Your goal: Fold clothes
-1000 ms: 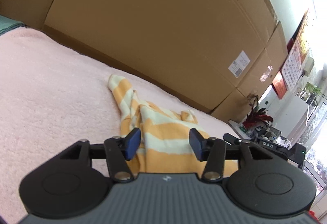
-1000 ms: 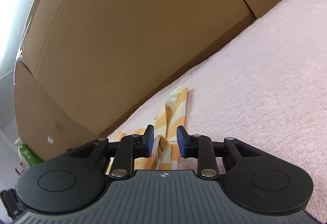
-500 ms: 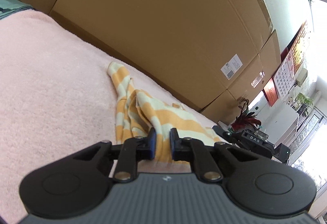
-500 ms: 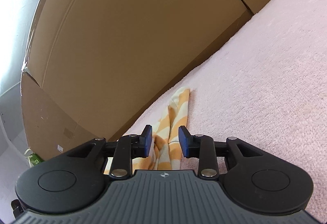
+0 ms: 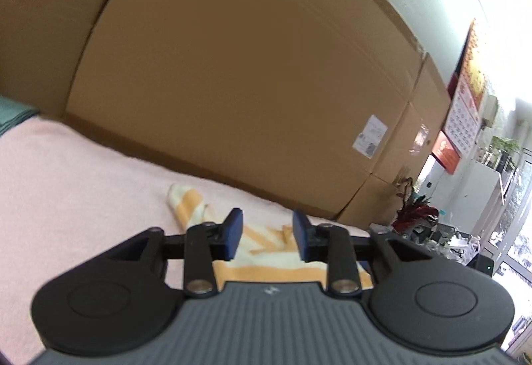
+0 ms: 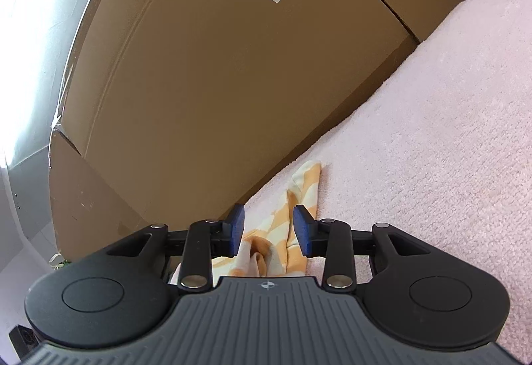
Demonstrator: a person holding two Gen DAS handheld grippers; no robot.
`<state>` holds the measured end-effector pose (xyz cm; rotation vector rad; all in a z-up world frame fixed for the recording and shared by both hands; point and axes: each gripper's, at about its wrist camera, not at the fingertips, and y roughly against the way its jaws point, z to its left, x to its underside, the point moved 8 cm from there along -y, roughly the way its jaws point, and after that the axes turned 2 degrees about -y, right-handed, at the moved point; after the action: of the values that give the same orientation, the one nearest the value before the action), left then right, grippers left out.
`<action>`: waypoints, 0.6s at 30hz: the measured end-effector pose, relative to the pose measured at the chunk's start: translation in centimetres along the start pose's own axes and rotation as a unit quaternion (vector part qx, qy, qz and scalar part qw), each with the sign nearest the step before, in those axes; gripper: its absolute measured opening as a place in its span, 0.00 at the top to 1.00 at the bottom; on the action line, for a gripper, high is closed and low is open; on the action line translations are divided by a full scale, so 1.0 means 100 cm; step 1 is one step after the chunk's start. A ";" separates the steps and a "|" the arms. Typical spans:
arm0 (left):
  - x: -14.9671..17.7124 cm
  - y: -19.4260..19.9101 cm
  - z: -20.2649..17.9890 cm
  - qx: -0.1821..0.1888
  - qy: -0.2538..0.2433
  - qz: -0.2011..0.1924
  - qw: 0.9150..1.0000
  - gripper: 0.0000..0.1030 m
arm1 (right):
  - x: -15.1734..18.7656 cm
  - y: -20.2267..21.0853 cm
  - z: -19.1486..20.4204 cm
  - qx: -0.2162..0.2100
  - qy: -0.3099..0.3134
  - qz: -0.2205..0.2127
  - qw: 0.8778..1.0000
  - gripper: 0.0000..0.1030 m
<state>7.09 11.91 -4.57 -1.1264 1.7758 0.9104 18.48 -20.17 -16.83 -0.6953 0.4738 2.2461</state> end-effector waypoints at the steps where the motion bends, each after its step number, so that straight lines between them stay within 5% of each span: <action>1: -0.001 -0.010 -0.006 0.008 -0.010 0.003 1.000 0.42 | 0.000 0.000 0.002 -0.006 0.005 0.001 1.000 0.70; 3: 0.006 -0.035 -0.004 -0.009 -0.012 0.030 0.999 0.39 | 0.001 -0.001 0.006 -0.013 0.013 0.002 1.000 0.73; 7: 0.034 -0.068 0.023 -0.070 0.024 0.106 0.992 0.50 | 0.001 -0.003 0.002 -0.003 0.008 0.001 1.000 0.74; 15: 0.041 -0.056 0.029 -0.082 0.051 0.101 0.990 0.44 | 0.004 -0.007 0.008 0.059 0.053 0.004 0.997 0.74; 18: 0.041 -0.055 0.029 -0.082 0.047 0.102 0.990 0.44 | 0.024 -0.016 0.050 0.030 0.111 0.040 0.993 0.74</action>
<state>11.93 11.21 -10.26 -1.1214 1.9485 1.1605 16.58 -15.20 -14.59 -0.9150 0.6853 2.2287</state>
